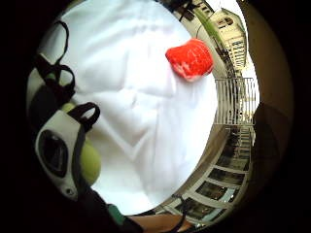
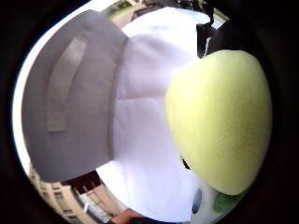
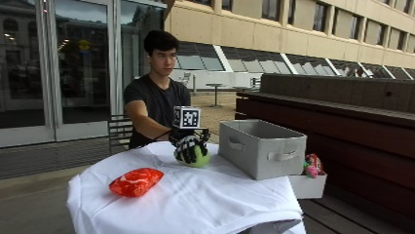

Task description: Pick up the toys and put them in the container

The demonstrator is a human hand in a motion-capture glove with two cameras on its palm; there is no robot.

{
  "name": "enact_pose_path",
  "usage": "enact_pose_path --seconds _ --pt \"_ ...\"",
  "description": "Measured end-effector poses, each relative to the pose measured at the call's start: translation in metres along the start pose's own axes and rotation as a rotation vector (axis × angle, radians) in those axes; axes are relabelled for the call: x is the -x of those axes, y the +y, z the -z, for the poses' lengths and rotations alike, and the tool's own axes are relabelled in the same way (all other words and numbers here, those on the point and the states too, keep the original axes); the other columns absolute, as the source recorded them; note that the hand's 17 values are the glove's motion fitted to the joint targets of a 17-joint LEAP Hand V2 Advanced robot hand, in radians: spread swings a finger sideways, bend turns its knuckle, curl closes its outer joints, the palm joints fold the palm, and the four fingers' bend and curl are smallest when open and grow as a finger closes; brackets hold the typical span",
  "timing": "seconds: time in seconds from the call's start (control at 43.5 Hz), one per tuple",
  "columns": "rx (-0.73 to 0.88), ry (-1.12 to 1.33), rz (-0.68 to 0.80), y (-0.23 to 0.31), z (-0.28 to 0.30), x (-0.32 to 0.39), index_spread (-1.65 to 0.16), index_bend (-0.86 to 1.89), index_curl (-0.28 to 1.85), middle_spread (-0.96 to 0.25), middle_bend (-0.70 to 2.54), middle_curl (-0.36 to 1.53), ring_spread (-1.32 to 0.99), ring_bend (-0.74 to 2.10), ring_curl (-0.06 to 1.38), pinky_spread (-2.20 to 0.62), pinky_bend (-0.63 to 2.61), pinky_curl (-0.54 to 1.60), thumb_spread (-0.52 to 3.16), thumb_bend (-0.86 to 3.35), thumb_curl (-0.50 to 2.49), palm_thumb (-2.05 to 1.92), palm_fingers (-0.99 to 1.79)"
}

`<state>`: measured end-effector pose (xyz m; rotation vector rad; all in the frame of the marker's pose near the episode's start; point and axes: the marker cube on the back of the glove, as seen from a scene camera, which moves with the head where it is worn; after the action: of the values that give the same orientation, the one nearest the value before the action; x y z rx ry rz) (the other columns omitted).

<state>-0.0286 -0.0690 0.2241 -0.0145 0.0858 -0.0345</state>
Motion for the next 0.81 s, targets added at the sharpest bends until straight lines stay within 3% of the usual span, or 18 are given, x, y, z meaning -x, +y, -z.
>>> enact_pose_path --seconds 0.092,0.184,0.207,0.322,0.575,0.805 --pt "-0.040 -0.066 -0.025 -0.008 0.021 0.005 -0.28 0.44 0.22 -0.27 0.92 0.54 -0.37 1.20 0.44 -0.49 0.89 0.24 0.75 0.50 0.67 0.95 1.15" --pt "-0.052 -0.108 -0.280 -0.011 0.079 0.022 -0.30 0.41 0.24 -0.31 0.79 0.51 -0.39 1.16 0.42 -0.47 0.95 0.27 0.68 0.34 0.66 0.75 1.04" --pt "-0.065 -0.111 -0.276 -0.013 0.096 0.023 -0.30 0.40 0.24 -0.32 0.77 0.50 -0.39 1.15 0.42 -0.47 0.95 0.28 0.66 0.33 0.66 0.74 1.03" --pt "-0.188 -0.121 0.024 -0.036 0.175 0.023 -0.32 0.36 0.25 -0.36 0.70 0.50 -0.41 1.11 0.42 -0.46 0.98 0.31 0.62 0.28 0.69 0.71 0.99" --pt "-0.312 -0.173 0.112 -0.058 0.310 0.098 -0.35 0.31 0.27 -0.42 0.60 0.49 -0.43 1.06 0.41 -0.46 0.94 0.32 0.57 0.25 0.76 0.72 1.01" --pt "-0.294 -0.144 0.260 -0.045 0.330 0.208 -0.37 0.28 0.30 -0.45 0.54 0.51 -0.44 1.02 0.41 -0.46 0.90 0.33 0.56 0.22 0.81 0.72 1.05"
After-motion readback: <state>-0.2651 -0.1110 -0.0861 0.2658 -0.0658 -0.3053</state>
